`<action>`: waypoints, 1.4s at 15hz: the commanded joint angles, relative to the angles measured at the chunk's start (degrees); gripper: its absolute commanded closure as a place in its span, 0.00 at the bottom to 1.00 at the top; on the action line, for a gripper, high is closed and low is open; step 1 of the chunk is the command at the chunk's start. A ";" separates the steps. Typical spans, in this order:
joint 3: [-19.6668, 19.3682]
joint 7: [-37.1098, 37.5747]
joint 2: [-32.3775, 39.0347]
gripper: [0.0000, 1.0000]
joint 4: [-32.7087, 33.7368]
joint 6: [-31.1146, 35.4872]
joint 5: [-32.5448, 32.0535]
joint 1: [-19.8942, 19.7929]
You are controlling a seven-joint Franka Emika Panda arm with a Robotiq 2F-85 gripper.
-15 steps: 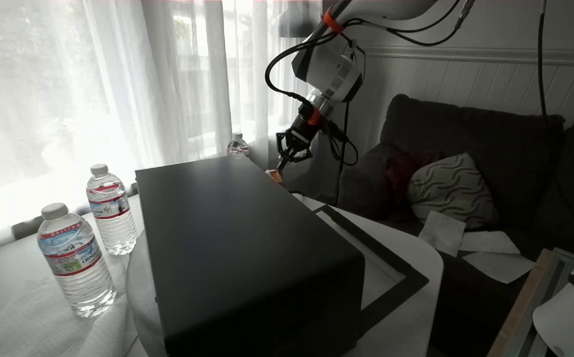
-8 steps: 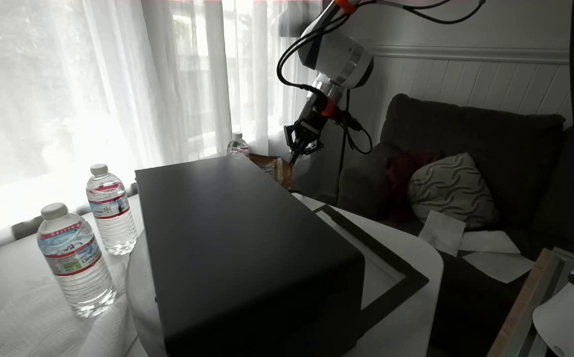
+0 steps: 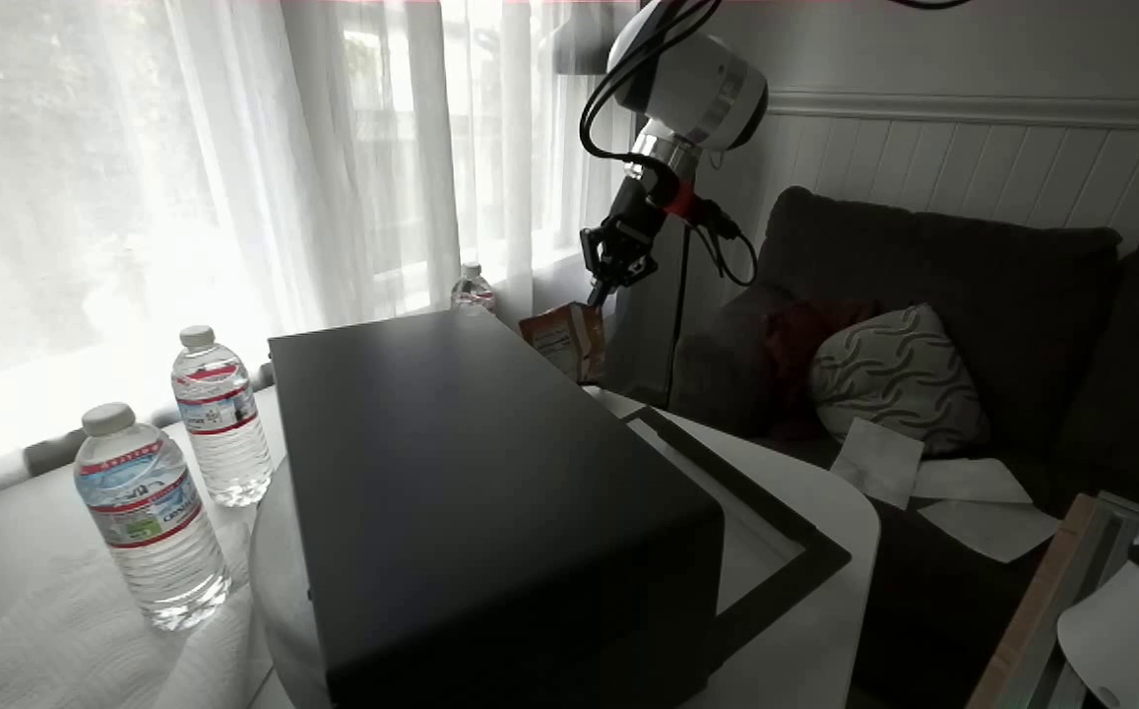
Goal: Put one orange packet on the microwave door
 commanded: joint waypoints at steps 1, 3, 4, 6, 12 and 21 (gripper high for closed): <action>0.03 -2.00 -6.35 1.00 -5.27 4.25 -0.89 0.25; 0.01 -2.62 -8.76 1.00 -6.73 5.53 -0.75 0.34; -0.06 -2.92 -10.00 1.00 -7.55 6.21 -0.60 0.39; -0.27 -3.21 -12.30 1.00 -8.93 6.81 -0.28 0.41; -1.03 -4.66 -20.20 1.00 -14.64 7.03 -0.53 1.27; -1.78 -10.57 -28.45 1.00 -21.23 -1.81 -0.96 5.49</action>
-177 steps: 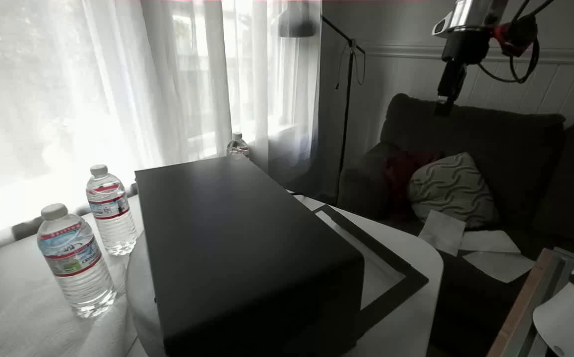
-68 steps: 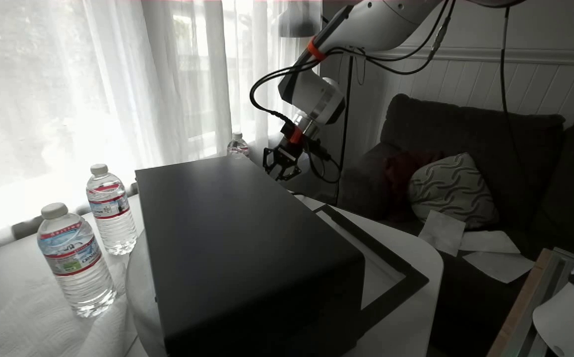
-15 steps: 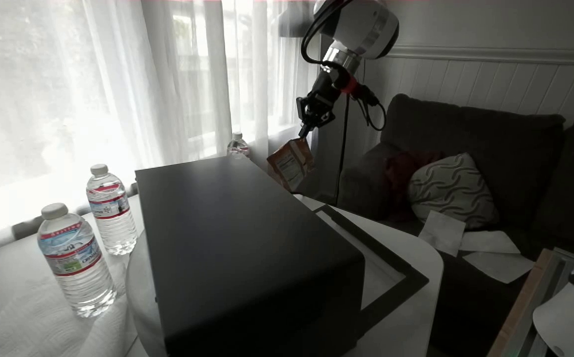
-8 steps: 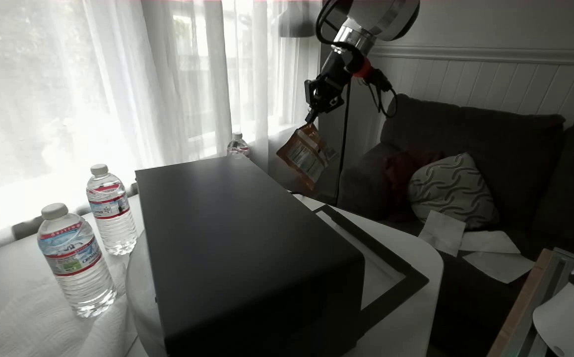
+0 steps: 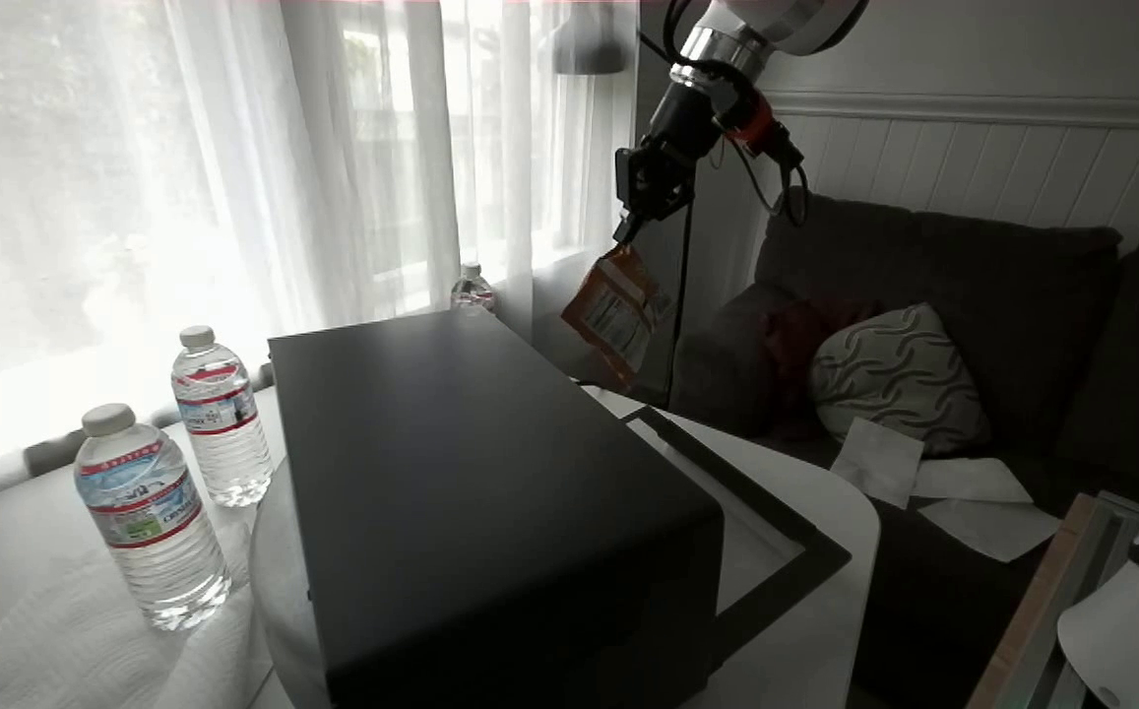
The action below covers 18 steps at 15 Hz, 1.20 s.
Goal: Put one orange packet on the microwave door
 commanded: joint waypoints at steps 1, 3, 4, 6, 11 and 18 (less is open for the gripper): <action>-1.38 -3.54 -4.56 1.00 -3.28 -6.25 -0.97 2.85; -1.61 -5.88 -5.33 1.00 -3.45 -10.31 -1.01 3.87; -1.77 -7.09 -5.70 1.00 -3.52 -12.41 -0.93 4.32; -1.95 -8.60 -5.77 1.00 -3.17 -16.09 -1.35 4.90; -2.87 -14.92 -3.51 1.00 -0.66 -31.00 -2.42 5.13; -1.76 -18.38 1.55 1.00 2.54 -42.43 -5.58 5.83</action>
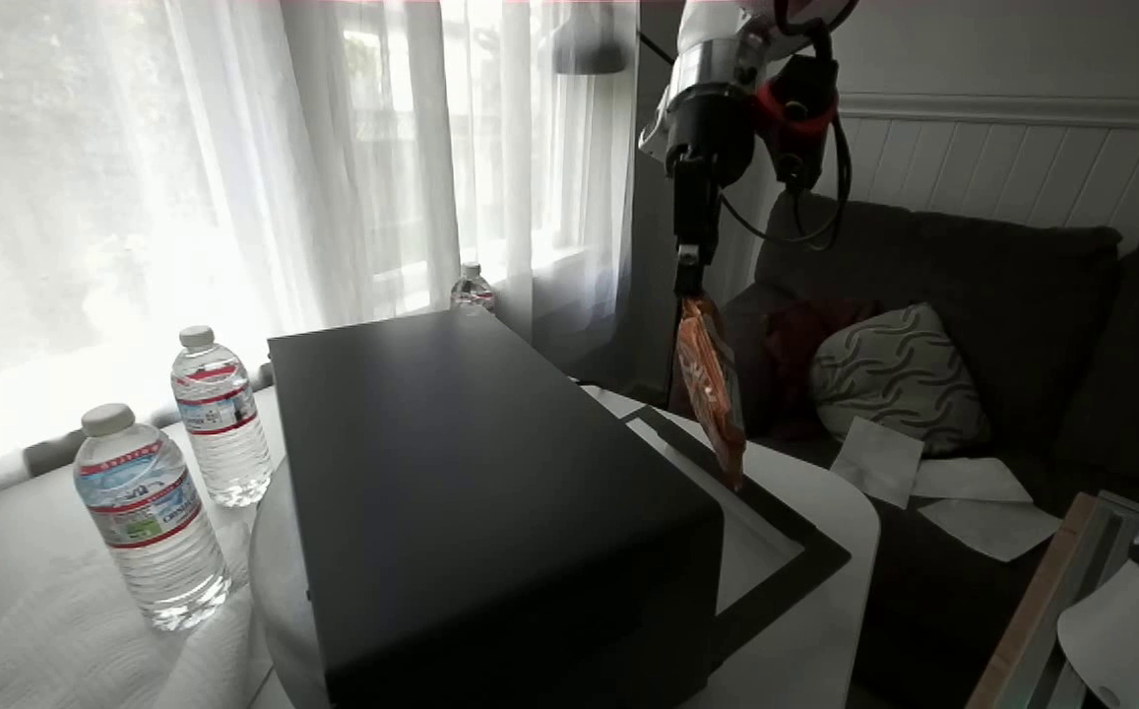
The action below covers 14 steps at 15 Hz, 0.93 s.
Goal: Put one orange packet on the microwave door
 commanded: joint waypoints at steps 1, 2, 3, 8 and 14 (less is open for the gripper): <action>0.14 -2.11 4.16 1.00 3.56 -5.63 -2.49 1.06; 0.35 -2.47 5.53 1.00 4.42 -6.42 -2.91 1.24; 0.52 -2.79 7.35 1.00 5.75 -7.57 -3.26 1.26; 1.50 -3.73 15.62 1.00 12.81 -10.21 -4.72 0.71; 3.21 -2.74 24.72 1.00 21.77 -16.23 -6.30 0.27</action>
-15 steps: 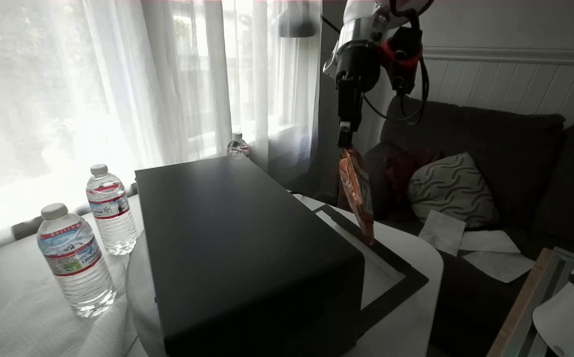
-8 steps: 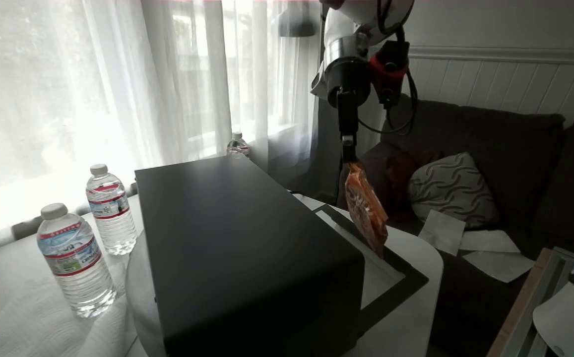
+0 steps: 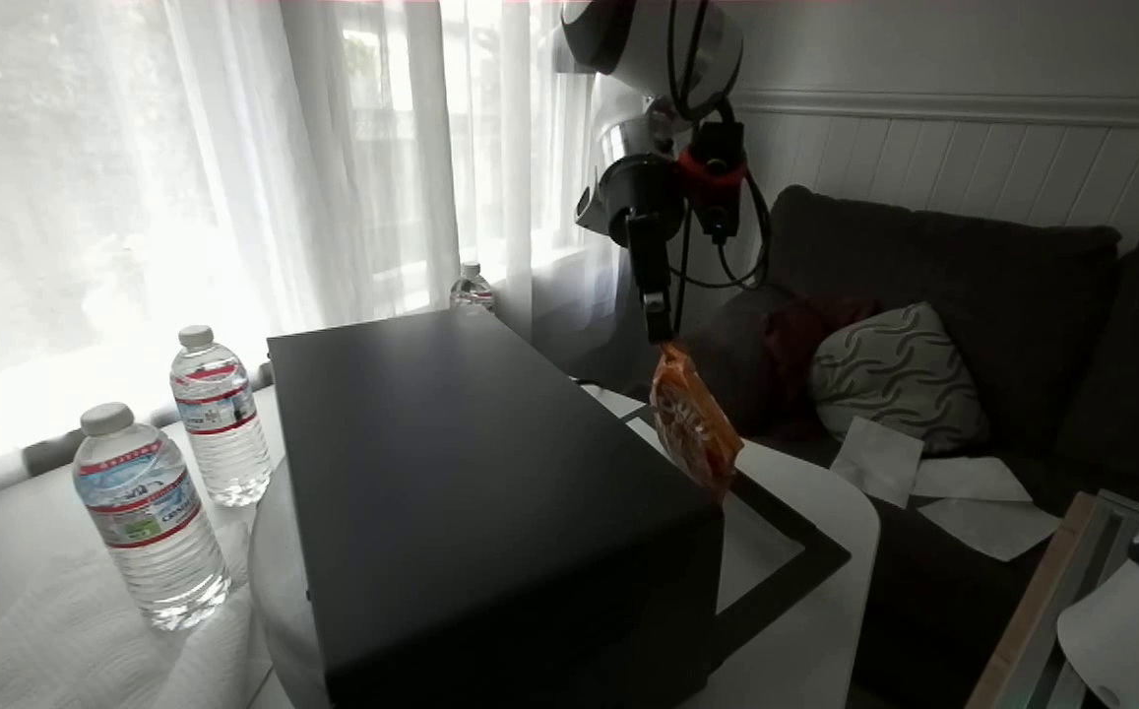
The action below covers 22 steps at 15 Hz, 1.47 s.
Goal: Put one orange packet on the microwave door
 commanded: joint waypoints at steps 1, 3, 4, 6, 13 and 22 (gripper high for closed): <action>1.57 0.92 6.22 1.00 7.49 -7.19 -2.76 -0.96; 1.82 2.00 8.88 1.00 10.37 -10.20 -3.51 -1.09; 1.94 2.37 10.15 0.96 11.79 -11.50 -3.72 -1.18; 2.25 3.12 12.37 0.71 14.34 -14.07 -4.04 -1.29; 2.89 4.10 15.92 0.28 19.58 -18.20 -5.33 -1.56; 5.15 -6.79 15.54 0.00 20.81 -15.27 -4.85 -1.95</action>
